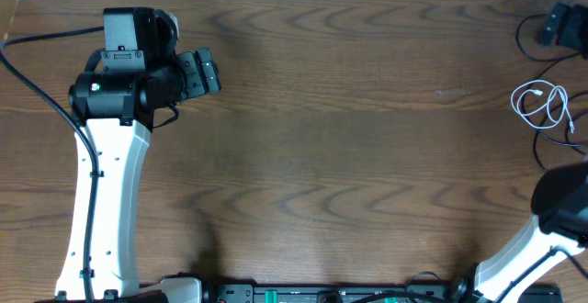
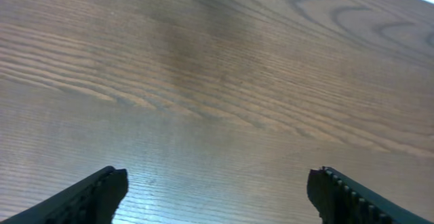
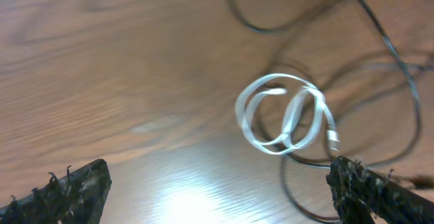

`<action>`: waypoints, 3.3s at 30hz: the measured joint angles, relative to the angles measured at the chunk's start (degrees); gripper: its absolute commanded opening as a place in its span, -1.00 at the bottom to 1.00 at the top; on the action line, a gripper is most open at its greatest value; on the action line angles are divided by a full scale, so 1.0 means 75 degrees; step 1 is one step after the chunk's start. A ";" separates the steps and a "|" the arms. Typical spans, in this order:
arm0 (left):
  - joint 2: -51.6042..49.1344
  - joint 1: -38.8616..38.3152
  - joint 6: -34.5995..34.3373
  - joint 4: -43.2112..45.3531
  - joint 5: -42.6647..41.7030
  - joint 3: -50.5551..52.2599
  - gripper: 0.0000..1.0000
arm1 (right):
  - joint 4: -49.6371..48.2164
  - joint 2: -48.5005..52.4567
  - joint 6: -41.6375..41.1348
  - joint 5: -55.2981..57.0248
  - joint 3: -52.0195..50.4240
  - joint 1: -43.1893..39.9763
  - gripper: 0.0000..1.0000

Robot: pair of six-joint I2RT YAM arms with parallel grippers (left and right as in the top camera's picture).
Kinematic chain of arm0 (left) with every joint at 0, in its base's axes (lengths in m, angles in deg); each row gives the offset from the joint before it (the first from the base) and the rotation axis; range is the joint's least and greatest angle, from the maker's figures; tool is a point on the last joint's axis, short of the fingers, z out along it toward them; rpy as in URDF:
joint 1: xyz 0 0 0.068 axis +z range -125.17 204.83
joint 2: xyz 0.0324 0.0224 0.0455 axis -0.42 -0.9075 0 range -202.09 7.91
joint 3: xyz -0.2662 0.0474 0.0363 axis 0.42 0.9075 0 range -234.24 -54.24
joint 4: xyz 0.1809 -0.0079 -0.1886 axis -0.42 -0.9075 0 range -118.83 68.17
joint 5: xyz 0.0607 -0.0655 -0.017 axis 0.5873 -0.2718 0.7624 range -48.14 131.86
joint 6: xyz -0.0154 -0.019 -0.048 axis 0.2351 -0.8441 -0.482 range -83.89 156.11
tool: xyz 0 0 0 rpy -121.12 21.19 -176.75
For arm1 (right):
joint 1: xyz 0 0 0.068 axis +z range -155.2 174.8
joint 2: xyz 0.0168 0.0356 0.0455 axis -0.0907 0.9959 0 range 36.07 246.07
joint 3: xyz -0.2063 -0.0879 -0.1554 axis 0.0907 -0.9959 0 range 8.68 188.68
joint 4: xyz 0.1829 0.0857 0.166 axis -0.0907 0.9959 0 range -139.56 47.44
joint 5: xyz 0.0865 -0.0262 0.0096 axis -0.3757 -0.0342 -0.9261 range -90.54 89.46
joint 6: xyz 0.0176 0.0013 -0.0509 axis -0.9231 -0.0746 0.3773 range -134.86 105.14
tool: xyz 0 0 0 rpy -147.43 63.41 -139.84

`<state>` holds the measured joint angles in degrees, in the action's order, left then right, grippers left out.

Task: Untangle cables

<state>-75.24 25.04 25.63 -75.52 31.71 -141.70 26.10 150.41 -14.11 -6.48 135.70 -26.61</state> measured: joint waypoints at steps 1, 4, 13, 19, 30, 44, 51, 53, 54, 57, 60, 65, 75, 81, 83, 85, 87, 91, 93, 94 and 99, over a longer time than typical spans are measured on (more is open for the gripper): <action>0.0000 0.0000 0.0003 0.0000 -0.0003 0.0000 0.86 | 0.0041 -0.0221 0.0067 -0.0189 0.0000 0.0128 0.98; 0.0000 0.0000 0.0000 0.0000 0.0000 0.0000 0.86 | 0.0143 -0.0848 0.0283 -0.0641 0.0000 0.0472 0.99; 0.0000 0.0000 0.0003 0.0000 0.0000 0.0000 0.88 | 0.0236 -0.2655 0.0542 -0.1259 0.0003 0.1215 0.98; 0.0000 0.0000 0.0000 0.0000 0.0000 0.0000 0.88 | 0.0799 -0.3643 -0.0221 -0.1507 0.0015 0.1396 0.98; 0.0000 0.0000 0.0000 0.0000 0.0000 0.0000 0.88 | 0.1740 -0.4147 -0.0889 -0.1259 0.0029 0.1396 0.98; 0.0000 0.0000 0.0000 0.0000 0.0000 0.0000 0.89 | 0.1585 -0.4071 -0.0766 -0.0909 -0.0114 0.1443 0.99; 0.0000 0.0000 0.0003 0.0000 0.0000 0.0000 0.89 | -0.0283 -0.4406 -0.0149 -0.0662 -0.1670 0.2148 0.98; 0.0000 0.0000 0.0000 0.0003 0.0003 0.0000 0.89 | -0.1072 -0.4701 -0.0058 -0.0525 -0.2369 0.2308 0.98; 0.0000 0.0000 0.0000 0.0003 0.0003 0.0000 0.89 | -0.1568 -0.4948 -0.0006 -0.0434 -0.2876 0.2378 0.99; 0.0000 0.0000 0.0000 0.0009 0.0000 0.0000 0.89 | -0.2958 -0.5788 0.0137 -0.0236 -0.4374 0.2430 0.98; 0.0000 0.0000 0.0000 0.0009 0.0000 0.0003 0.89 | -0.4500 -0.6907 0.0318 -0.0122 -0.6225 0.2430 0.98; 0.0000 0.0000 0.0000 0.0009 -0.0003 0.0003 0.89 | -0.6921 -0.8801 0.0606 -0.0035 -0.9317 0.2430 0.99; 0.0000 0.0000 0.0000 0.0006 0.0000 0.0003 0.89 | -0.9806 -1.2187 0.0828 0.0003 -1.3948 0.2430 0.98; 0.0000 0.0000 0.0000 0.0006 0.0003 0.0003 0.89 | -1.0413 -1.3610 0.0831 0.0000 -1.5571 0.2430 0.99; 0.0000 0.0000 0.0000 0.0006 0.0000 0.0003 0.89 | -1.0491 -1.3918 0.0831 -0.0003 -1.5871 0.2430 0.98; 0.0000 0.0000 0.0000 0.0006 0.0000 0.0003 0.89 | -1.0558 -1.4163 0.0831 -0.0012 -1.6095 0.2430 0.98; 0.0000 0.0000 0.0000 0.0006 0.0000 0.0003 0.89 | -1.0614 -1.4391 0.0831 -0.0032 -1.6302 0.2430 0.98; 0.0000 0.0000 0.0000 0.0006 0.0000 0.0003 0.89 | -1.0625 -1.4685 0.0831 -0.0058 -1.6588 0.2442 0.99; 0.0000 0.0000 0.0003 0.0006 0.0000 0.0003 0.89 | -1.0637 -1.4831 0.0831 -0.0061 -1.6725 0.2492 0.99; 0.0000 0.0000 0.0000 0.0006 0.0000 0.0003 0.89 | -1.0605 -1.4895 0.0831 -0.0064 -1.6774 0.2521 0.99; 0.0000 0.0000 0.0000 0.0006 0.0000 0.0003 0.89 | -1.0535 -1.5122 0.0833 -0.0087 -1.6874 0.2719 0.99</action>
<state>-75.24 25.04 25.63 -75.48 31.71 -141.68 -52.91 37.00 -7.86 -7.13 9.15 -6.22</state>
